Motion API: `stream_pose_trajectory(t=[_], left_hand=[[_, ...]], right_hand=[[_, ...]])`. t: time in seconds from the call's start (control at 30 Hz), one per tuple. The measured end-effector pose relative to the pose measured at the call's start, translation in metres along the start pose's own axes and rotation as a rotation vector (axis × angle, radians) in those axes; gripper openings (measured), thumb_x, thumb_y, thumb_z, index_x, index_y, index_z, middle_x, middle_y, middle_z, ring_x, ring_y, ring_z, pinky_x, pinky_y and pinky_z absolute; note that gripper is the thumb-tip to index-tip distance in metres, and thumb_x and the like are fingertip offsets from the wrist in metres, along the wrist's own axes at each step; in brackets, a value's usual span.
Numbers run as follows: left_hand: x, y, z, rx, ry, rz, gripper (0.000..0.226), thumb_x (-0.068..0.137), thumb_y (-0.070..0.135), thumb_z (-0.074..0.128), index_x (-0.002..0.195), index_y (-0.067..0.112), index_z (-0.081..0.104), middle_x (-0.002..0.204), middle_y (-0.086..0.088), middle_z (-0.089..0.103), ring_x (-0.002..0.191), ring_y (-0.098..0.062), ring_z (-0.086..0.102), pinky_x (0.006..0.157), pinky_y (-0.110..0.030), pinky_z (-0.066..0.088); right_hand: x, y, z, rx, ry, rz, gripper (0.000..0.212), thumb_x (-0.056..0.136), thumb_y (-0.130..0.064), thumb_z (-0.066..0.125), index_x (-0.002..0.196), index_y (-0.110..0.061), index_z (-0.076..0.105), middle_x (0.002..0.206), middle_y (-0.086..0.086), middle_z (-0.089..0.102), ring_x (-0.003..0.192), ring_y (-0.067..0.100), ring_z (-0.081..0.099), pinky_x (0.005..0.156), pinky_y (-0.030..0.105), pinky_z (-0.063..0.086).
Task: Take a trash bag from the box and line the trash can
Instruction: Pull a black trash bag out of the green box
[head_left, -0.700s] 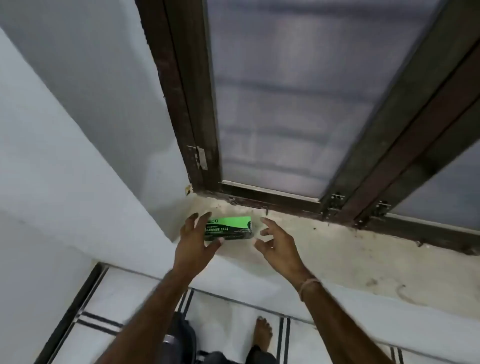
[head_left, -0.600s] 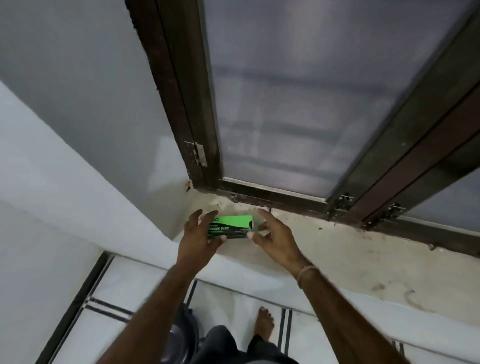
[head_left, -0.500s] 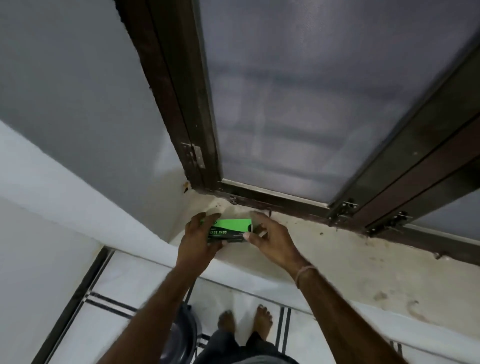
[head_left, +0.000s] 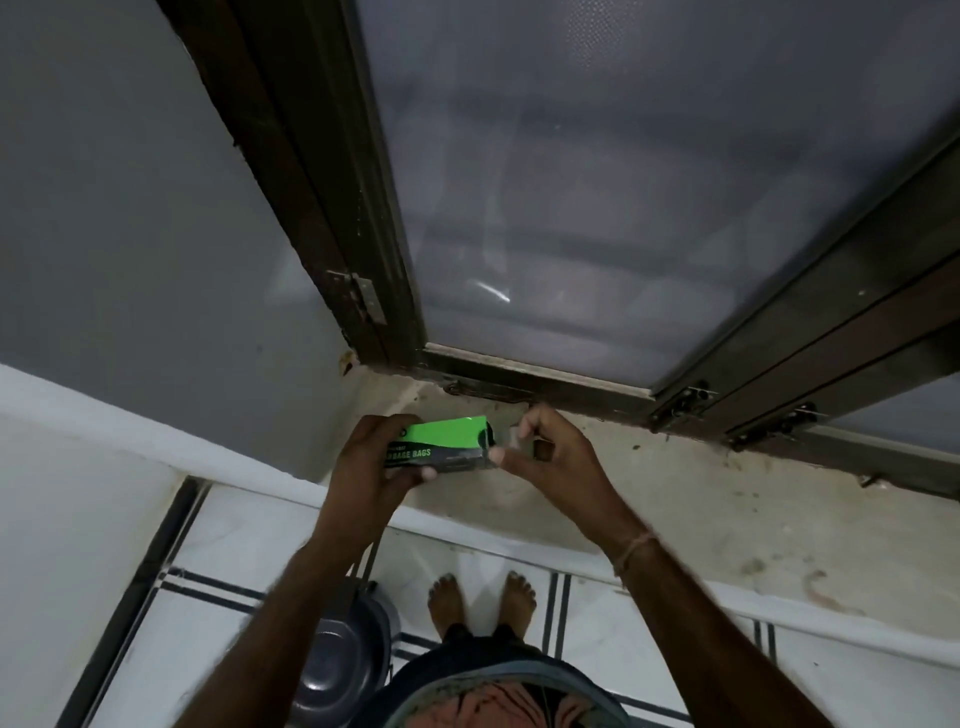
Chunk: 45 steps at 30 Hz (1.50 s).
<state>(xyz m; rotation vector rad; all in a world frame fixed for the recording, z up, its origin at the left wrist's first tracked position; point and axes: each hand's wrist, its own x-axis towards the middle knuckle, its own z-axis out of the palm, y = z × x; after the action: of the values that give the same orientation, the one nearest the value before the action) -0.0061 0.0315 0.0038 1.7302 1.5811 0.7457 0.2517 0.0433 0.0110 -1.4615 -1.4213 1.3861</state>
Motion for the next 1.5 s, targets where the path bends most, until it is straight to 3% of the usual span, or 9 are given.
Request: stream_pose_trajectory(t=[0.1, 0.23, 0.4, 0.6, 0.73, 0.83, 0.97, 1.37, 1.5], left_hand=[[-0.003, 0.000, -0.011, -0.046, 0.010, -0.001, 0.056, 0.074, 0.029, 0.080, 0.126, 0.013, 0.068, 0.116, -0.004, 0.061, 0.103, 0.014, 0.060, 0.086, 0.000, 0.042], [-0.005, 0.000, -0.015, -0.068, -0.024, 0.014, 0.057, 0.072, 0.042, 0.079, 0.124, 0.023, 0.066, 0.114, 0.000, 0.061, 0.104, 0.013, 0.060, 0.086, -0.001, 0.044], [-0.006, -0.001, -0.010, -0.054, -0.037, 0.026, 0.059, 0.072, 0.036, 0.080, 0.128, 0.019, 0.066, 0.115, -0.002, 0.060, 0.104, 0.003, 0.060, 0.085, 0.000, 0.042], [-0.009, -0.004, -0.008, -0.041, -0.029, 0.061, 0.060, 0.073, 0.040, 0.079, 0.127, 0.018, 0.067, 0.111, -0.004, 0.062, 0.099, -0.008, 0.062, 0.083, -0.015, 0.045], [-0.011, -0.001, -0.004, -0.055, -0.037, 0.062, 0.068, 0.070, 0.059, 0.073, 0.127, 0.023, 0.067, 0.109, 0.000, 0.062, 0.101, -0.006, 0.062, 0.082, -0.016, 0.046], [-0.012, 0.007, -0.004, -0.060, -0.027, 0.070, 0.057, 0.069, 0.064, 0.069, 0.121, 0.042, 0.062, 0.110, 0.005, 0.061, 0.103, 0.001, 0.060, 0.083, -0.014, 0.046], [-0.016, 0.023, -0.003, -0.064, -0.023, 0.073, 0.054, 0.068, 0.064, 0.070, 0.118, 0.048, 0.057, 0.110, 0.008, 0.061, 0.103, 0.004, 0.060, 0.082, -0.005, 0.043], [-0.018, 0.050, 0.000, 0.003, -0.063, 0.097, 0.060, 0.068, 0.061, 0.073, 0.121, 0.035, 0.064, 0.112, 0.001, 0.064, 0.103, -0.006, 0.064, 0.083, -0.005, 0.045], [-0.019, 0.062, -0.006, 0.101, -0.042, 0.082, 0.053, 0.068, 0.060, 0.072, 0.117, 0.048, 0.057, 0.111, 0.004, 0.061, 0.102, -0.003, 0.061, 0.082, -0.006, 0.044]], right_hand=[[-0.009, 0.007, -0.003, 0.150, 0.116, 0.025, 0.019, 0.088, -0.006, 0.079, 0.096, -0.004, 0.062, 0.096, 0.005, 0.067, 0.090, 0.019, 0.067, 0.080, 0.032, 0.059], [-0.019, 0.003, 0.003, -0.108, 0.281, -0.122, 0.022, 0.086, -0.008, 0.080, 0.103, -0.018, 0.071, 0.111, -0.003, 0.069, 0.098, 0.007, 0.064, 0.074, 0.012, 0.048], [-0.029, -0.004, 0.015, -0.045, 0.191, -0.175, 0.021, 0.086, -0.016, 0.082, 0.104, -0.014, 0.070, 0.099, -0.002, 0.073, 0.088, 0.015, 0.068, 0.075, 0.029, 0.055], [-0.039, -0.002, 0.025, 0.086, 0.211, -0.150, 0.014, 0.088, -0.017, 0.081, 0.094, -0.008, 0.072, 0.086, 0.006, 0.073, 0.077, 0.015, 0.065, 0.074, 0.036, 0.057], [-0.044, 0.004, 0.029, 0.181, 0.244, -0.111, 0.025, 0.086, -0.017, 0.083, 0.109, -0.010, 0.079, 0.101, 0.004, 0.077, 0.094, 0.019, 0.073, 0.086, 0.041, 0.061], [-0.047, 0.005, 0.026, 0.223, 0.241, -0.142, 0.038, 0.089, -0.016, 0.080, 0.126, -0.014, 0.075, 0.108, 0.009, 0.073, 0.100, 0.029, 0.070, 0.090, 0.042, 0.061], [-0.049, 0.001, 0.014, 0.180, 0.190, -0.182, 0.048, 0.091, -0.014, 0.078, 0.137, -0.018, 0.068, 0.119, 0.004, 0.070, 0.107, 0.020, 0.069, 0.093, 0.034, 0.060], [-0.055, 0.004, -0.020, 0.147, 0.038, -0.266, 0.023, 0.086, -0.019, 0.080, 0.106, -0.022, 0.071, 0.122, 0.005, 0.061, 0.108, 0.020, 0.067, 0.090, 0.027, 0.059], [-0.055, 0.005, -0.023, 0.301, 0.046, -0.194, 0.007, 0.094, -0.016, 0.073, 0.095, -0.009, 0.075, 0.110, 0.004, 0.071, 0.105, 0.010, 0.069, 0.088, 0.026, 0.057]])
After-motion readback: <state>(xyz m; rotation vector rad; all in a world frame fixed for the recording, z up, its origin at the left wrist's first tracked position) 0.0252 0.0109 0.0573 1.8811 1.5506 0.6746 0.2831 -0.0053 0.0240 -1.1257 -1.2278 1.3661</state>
